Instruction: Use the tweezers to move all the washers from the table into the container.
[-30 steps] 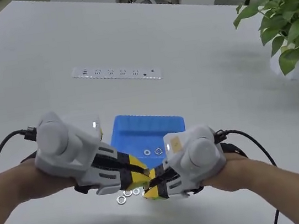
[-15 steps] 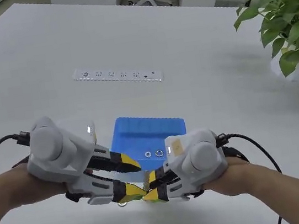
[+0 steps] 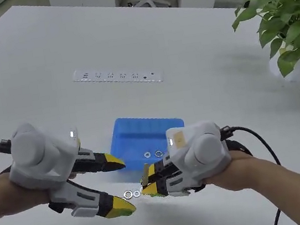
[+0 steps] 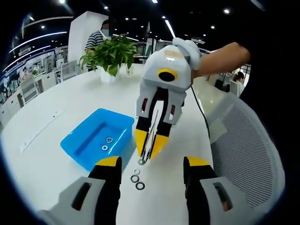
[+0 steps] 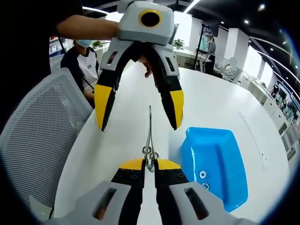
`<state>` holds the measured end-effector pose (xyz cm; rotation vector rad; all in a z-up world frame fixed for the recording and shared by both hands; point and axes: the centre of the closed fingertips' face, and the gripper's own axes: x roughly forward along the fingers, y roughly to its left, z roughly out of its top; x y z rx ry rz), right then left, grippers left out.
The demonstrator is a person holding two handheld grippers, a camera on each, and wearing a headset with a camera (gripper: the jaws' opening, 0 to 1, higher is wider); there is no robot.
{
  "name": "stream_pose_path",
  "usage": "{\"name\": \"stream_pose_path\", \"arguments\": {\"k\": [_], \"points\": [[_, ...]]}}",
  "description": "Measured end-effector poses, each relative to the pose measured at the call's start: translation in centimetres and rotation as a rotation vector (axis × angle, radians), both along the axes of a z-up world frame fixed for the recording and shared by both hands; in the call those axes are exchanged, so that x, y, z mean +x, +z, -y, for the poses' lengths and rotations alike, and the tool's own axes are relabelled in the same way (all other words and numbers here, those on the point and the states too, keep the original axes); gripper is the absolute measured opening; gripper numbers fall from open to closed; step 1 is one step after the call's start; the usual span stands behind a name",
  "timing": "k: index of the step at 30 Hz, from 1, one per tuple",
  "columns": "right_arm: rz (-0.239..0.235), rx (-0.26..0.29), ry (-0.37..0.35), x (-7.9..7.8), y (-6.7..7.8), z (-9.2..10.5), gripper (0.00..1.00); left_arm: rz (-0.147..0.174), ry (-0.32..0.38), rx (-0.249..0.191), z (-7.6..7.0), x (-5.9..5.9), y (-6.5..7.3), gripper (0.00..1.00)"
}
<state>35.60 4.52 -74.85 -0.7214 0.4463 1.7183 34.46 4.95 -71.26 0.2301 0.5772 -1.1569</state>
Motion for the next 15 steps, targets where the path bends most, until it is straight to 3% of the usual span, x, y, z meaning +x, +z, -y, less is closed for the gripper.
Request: {"name": "stream_pose_path", "arguments": {"k": [15], "points": [[0.033, 0.017, 0.019, 0.3, 3.2, 0.3, 0.09, -0.015, 0.062, -0.024, -1.2, -0.6, 0.3, 0.8]]}}
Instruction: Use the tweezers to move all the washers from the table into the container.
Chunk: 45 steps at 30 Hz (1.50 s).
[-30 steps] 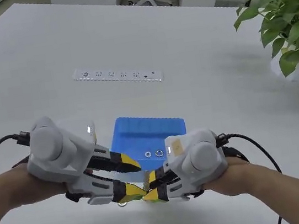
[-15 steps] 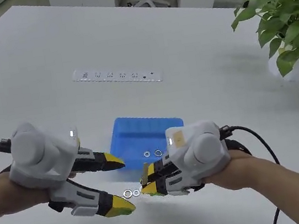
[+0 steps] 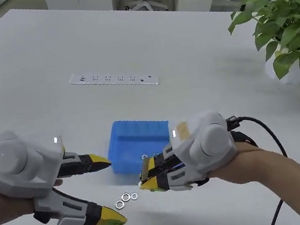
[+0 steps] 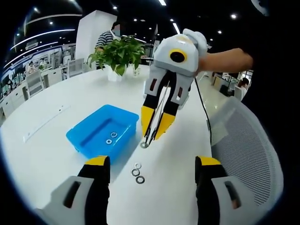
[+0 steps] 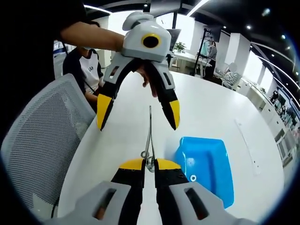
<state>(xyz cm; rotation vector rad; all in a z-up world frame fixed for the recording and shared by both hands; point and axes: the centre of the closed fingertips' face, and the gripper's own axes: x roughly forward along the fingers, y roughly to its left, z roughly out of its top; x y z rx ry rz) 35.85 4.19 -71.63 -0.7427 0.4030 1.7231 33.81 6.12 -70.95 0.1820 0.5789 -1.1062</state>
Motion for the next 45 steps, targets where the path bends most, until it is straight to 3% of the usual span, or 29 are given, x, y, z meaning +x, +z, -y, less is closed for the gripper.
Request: {"name": "stream_pose_path", "arguments": {"k": [8, 16, 28, 36, 45], "points": [[0.003, 0.013, 0.004, 0.6, 1.8, 0.2, 0.09, -0.001, 0.026, -0.004, -0.3, 0.1, 0.1, 0.9], [0.007, 0.008, 0.005, 1.2, 2.5, 0.5, 0.09, 0.004, 0.043, 0.0, -0.7, 0.3, 0.3, 0.97], [0.018, 0.027, -0.001, 3.1, 4.0, 0.2, 0.09, 0.007, 0.05, -0.007, -0.8, 0.6, 0.4, 0.99], [0.033, 0.035, -0.011, 4.8, 4.3, -0.2, 0.09, 0.017, 0.055, -0.014, -1.1, 0.9, 0.9, 0.99], [0.046, 0.035, -0.015, 6.2, 3.4, -0.9, 0.09, 0.023, 0.071, -0.03, -1.4, 1.3, 1.3, 0.99]]}}
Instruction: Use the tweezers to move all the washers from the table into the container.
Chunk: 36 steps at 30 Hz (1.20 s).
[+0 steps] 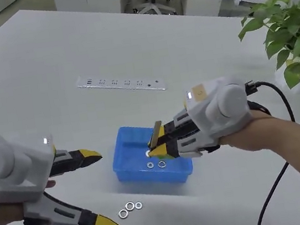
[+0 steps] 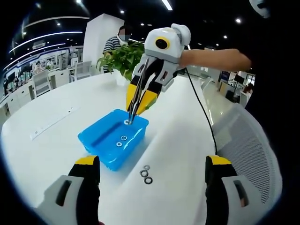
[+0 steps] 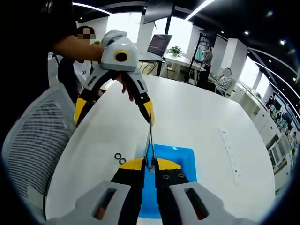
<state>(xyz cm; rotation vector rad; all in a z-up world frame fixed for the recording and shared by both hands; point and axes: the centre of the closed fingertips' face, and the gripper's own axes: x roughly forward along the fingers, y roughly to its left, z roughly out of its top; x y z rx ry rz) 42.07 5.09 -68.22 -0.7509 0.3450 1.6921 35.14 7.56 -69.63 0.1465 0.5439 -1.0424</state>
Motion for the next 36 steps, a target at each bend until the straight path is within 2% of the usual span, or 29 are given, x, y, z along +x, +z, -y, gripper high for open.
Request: {"name": "stream_pose_path", "arguments": {"k": [8, 31, 36], "points": [[0.005, -0.004, 0.005, 1.0, -1.1, -0.7, 0.09, 0.001, 0.012, -0.008, -0.4, 0.4, 0.1, 0.99], [-0.049, -0.044, 0.036, 2.6, -6.0, -1.6, 0.09, -0.005, 0.047, -0.019, -1.4, 1.5, 0.0, 0.99], [-0.062, -0.051, 0.04, 2.8, -6.8, -1.8, 0.09, 0.004, 0.053, -0.028, -1.5, 2.0, 0.1, 0.94]]}}
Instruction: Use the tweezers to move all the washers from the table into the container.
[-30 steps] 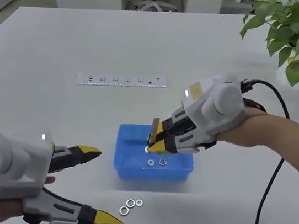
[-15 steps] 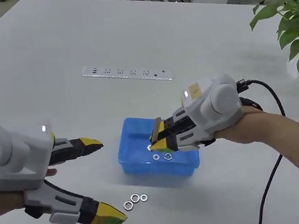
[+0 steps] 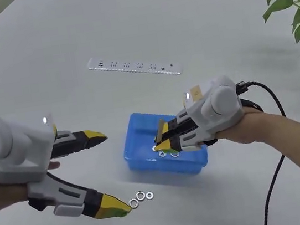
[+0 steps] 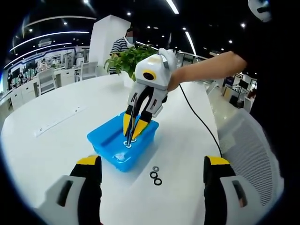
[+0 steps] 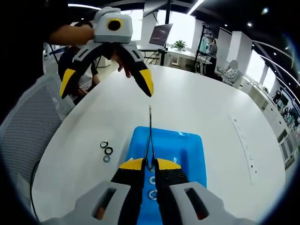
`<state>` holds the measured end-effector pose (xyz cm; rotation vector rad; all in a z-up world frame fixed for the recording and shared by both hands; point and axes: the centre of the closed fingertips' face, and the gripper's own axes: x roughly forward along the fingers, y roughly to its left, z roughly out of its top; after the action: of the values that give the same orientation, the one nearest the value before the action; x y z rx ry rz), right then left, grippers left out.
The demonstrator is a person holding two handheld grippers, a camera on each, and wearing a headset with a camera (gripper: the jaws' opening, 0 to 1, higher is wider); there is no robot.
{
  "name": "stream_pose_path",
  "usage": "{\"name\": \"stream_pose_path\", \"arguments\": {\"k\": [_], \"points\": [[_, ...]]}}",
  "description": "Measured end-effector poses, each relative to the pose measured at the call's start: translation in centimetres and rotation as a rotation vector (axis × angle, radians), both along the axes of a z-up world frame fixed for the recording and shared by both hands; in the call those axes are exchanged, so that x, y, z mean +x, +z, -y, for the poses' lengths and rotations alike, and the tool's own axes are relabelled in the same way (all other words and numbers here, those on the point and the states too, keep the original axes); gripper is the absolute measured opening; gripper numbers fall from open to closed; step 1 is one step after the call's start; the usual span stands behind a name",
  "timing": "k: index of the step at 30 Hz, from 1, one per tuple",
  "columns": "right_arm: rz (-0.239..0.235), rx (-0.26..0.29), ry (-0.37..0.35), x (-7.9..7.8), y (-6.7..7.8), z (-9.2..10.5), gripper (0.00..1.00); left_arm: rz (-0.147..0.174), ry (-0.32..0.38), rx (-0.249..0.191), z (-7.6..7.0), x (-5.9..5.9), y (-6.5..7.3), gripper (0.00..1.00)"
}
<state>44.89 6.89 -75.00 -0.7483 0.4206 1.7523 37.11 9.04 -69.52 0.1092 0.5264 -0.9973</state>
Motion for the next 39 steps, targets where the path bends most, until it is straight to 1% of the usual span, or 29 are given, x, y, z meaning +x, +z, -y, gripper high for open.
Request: {"name": "stream_pose_path", "arguments": {"k": [5, 6, 8, 11, 14, 16, 18, 19, 20, 22, 23, 24, 28, 30, 31, 33, 36, 39], "points": [[-0.018, -0.006, 0.002, 0.1, -0.7, -0.2, 0.09, 0.019, 0.009, -0.009, 0.0, 0.8, 0.3, 0.88], [-0.015, -0.008, 0.006, 0.1, -0.9, -0.3, 0.09, 0.021, 0.009, -0.01, 0.0, 0.9, 0.3, 0.87], [-0.021, -0.011, 0.009, 0.1, -1.1, -0.3, 0.09, 0.022, 0.012, -0.012, 0.1, 1.3, 0.4, 0.86], [-0.023, -0.017, 0.014, 0.1, -1.4, -0.4, 0.09, 0.03, 0.009, -0.012, 0.3, 1.8, 0.4, 0.82], [-0.027, -0.023, 0.017, 0.2, -1.8, -0.4, 0.09, 0.035, 0.018, -0.013, 0.5, 2.4, 0.4, 0.79], [-0.032, -0.025, 0.02, 0.1, -2.0, -0.4, 0.09, 0.045, 0.025, -0.004, 0.5, 3.0, 0.4, 0.74], [-0.033, -0.028, 0.022, 0.2, -2.2, -0.3, 0.09, 0.049, 0.029, 0.001, 0.6, 3.5, 0.4, 0.67], [-0.037, -0.027, 0.022, 0.1, -2.2, -0.3, 0.09, 0.054, 0.031, 0.003, 0.7, 3.7, 0.4, 0.63], [-0.038, -0.027, 0.022, 0.2, -2.3, -0.3, 0.09, 0.066, 0.033, 0.008, 0.8, 4.2, 0.5, 0.6], [-0.039, -0.034, 0.026, 0.2, -2.6, -0.3, 0.09, 0.073, 0.033, 0.015, 0.9, 4.6, 0.4, 0.54], [-0.045, -0.025, 0.026, 0.2, -2.5, -0.4, 0.09, 0.075, 0.028, 0.022, 1.1, 4.9, 0.3, 0.51], [-0.043, -0.029, 0.025, 0.3, -2.5, -0.3, 0.09, 0.078, 0.024, 0.026, 1.3, 5.1, 0.3, 0.48], [-0.045, -0.026, 0.029, 0.3, -2.5, -0.4, 0.09, 0.1, 0.016, 0.042, 1.8, 6.0, 0.5, 0.34], [-0.042, -0.026, 0.033, 0.2, -2.5, -0.4, 0.09, 0.106, 0.017, 0.047, 2.1, 6.6, 0.5, 0.3], [-0.041, -0.026, 0.034, 0.2, -2.5, -0.4, 0.09, 0.111, 0.018, 0.06, 2.1, 6.9, 0.4, 0.28], [-0.04, -0.026, 0.035, 0.2, -2.5, -0.4, 0.09, 0.115, 0.012, 0.069, 2.3, 7.2, 0.3, 0.25], [-0.038, -0.028, 0.039, 0.2, -2.5, -0.4, 0.09, 0.115, -0.004, 0.074, 2.8, 7.4, 0.2, 0.21], [-0.034, -0.032, 0.045, 0.2, -2.5, -0.3, 0.09, 0.123, -0.009, 0.081, 3.1, 7.8, 0.2, 0.16]]}}
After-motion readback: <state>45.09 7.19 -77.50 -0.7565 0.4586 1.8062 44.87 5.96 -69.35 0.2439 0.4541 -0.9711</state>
